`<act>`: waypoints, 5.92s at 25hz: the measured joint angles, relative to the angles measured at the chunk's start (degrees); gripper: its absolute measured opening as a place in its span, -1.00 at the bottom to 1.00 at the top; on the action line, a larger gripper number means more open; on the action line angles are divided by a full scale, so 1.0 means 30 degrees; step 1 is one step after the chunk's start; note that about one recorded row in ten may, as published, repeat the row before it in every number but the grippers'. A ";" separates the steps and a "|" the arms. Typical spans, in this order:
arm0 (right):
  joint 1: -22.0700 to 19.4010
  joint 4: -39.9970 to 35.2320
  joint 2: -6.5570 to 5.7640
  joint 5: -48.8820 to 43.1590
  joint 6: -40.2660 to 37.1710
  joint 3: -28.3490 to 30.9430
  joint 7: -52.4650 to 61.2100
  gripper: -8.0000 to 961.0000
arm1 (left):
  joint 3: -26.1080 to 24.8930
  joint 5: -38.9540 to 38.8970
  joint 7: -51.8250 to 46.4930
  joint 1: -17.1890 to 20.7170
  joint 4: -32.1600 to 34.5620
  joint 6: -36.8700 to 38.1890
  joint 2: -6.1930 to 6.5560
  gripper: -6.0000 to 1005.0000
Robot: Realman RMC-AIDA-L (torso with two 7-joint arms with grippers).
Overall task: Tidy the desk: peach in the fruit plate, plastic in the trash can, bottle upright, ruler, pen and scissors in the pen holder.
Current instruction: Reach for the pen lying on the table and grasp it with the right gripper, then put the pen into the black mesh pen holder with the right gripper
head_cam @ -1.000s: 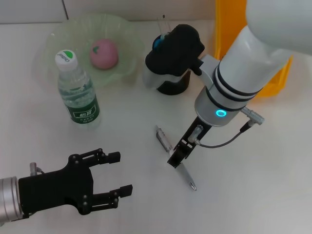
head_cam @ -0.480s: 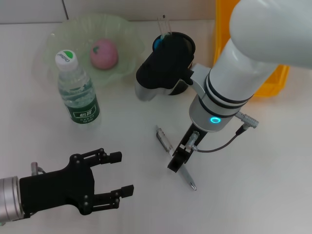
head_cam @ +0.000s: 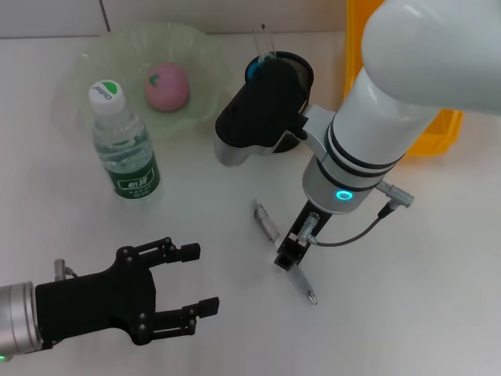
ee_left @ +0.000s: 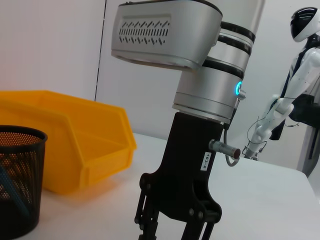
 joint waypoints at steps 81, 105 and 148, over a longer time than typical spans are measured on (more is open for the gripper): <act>0.0462 0.0415 0.0002 0.0629 -0.0506 -0.0592 0.0067 -0.50 | -0.0033 0.0000 0.0079 -0.0240 0.0001 -0.0161 -0.0008 0.56; 0.0664 0.0535 0.0002 0.0508 -0.0495 -0.1327 0.0013 -0.68 | -0.0068 0.0000 0.0240 -0.0230 0.0002 -0.0162 -0.0037 0.56; -0.5491 1.4457 0.0015 3.6236 0.6350 0.8998 -4.3343 -0.55 | 0.0172 0.0000 0.0084 -0.1033 0.0001 0.0070 -0.0110 0.56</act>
